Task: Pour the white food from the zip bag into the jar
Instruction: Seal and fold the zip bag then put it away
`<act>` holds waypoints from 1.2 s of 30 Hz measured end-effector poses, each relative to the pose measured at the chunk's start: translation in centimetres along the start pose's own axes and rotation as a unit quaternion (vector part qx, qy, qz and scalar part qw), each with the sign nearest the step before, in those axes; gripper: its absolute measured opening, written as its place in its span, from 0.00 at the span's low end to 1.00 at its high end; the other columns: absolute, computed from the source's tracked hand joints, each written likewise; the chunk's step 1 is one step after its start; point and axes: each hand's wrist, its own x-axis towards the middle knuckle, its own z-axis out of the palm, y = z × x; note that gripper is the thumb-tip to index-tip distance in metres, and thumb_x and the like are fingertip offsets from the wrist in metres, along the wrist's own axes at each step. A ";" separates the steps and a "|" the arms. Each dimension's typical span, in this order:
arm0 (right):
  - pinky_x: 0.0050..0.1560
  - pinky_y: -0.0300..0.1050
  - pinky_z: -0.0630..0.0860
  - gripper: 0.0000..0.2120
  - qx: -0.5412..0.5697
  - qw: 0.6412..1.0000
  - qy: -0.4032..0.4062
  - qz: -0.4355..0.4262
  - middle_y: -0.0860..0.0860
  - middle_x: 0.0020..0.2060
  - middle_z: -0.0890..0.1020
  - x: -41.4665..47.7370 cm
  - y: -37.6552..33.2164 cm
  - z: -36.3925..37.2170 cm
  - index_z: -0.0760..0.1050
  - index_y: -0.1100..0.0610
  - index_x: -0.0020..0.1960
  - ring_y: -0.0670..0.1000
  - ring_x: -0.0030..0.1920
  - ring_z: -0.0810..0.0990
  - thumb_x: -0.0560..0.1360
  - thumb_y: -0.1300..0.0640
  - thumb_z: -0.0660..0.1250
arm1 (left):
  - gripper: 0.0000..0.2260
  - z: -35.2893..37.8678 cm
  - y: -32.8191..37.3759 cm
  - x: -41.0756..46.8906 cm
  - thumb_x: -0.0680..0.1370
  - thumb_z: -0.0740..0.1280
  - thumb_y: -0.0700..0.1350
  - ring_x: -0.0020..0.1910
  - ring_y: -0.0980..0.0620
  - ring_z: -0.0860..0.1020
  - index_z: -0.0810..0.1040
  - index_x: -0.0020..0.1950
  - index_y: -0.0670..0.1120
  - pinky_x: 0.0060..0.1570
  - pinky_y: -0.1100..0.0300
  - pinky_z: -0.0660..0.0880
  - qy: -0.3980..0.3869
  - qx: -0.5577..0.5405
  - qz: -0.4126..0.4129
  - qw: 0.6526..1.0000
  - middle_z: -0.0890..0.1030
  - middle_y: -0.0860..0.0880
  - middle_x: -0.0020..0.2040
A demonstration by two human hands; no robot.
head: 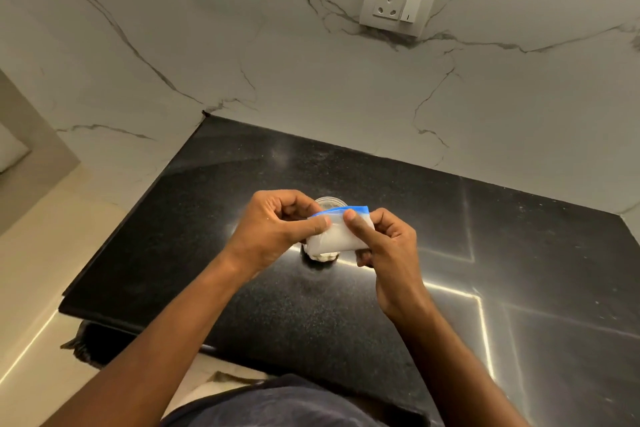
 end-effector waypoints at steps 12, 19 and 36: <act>0.45 0.57 0.86 0.10 0.061 0.995 -0.085 0.007 0.58 0.50 0.89 -0.2 1.7 2.1 0.86 0.55 0.55 0.59 0.51 0.89 0.74 0.60 0.77 | 0.15 -3.3 -0.3 -3.5 0.74 0.78 0.40 0.52 0.47 0.89 0.81 0.59 0.47 0.44 0.61 0.85 0.012 -0.029 -0.055 0.998 0.89 0.47 0.53; 0.41 0.43 0.84 0.08 0.083 0.994 -0.059 -0.028 0.60 0.48 0.89 -2.3 2.3 8.3 0.86 0.55 0.54 0.58 0.47 0.89 0.75 0.63 0.76 | 0.18 -6.3 -1.5 -6.7 0.67 0.80 0.48 0.50 0.49 0.89 0.85 0.56 0.47 0.40 0.62 0.84 0.052 -0.084 -0.143 0.985 0.90 0.50 0.49; 0.39 0.54 0.87 0.07 -0.211 0.953 -0.171 0.135 0.52 0.42 0.89 -14.1 11.0 36.1 0.80 0.53 0.49 0.53 0.37 0.89 0.75 0.56 0.76 | 0.13 -34.9 -8.6 -20.9 0.70 0.81 0.35 0.41 0.51 0.88 0.87 0.49 0.50 0.40 0.58 0.84 0.176 -0.053 -0.229 0.956 0.90 0.47 0.44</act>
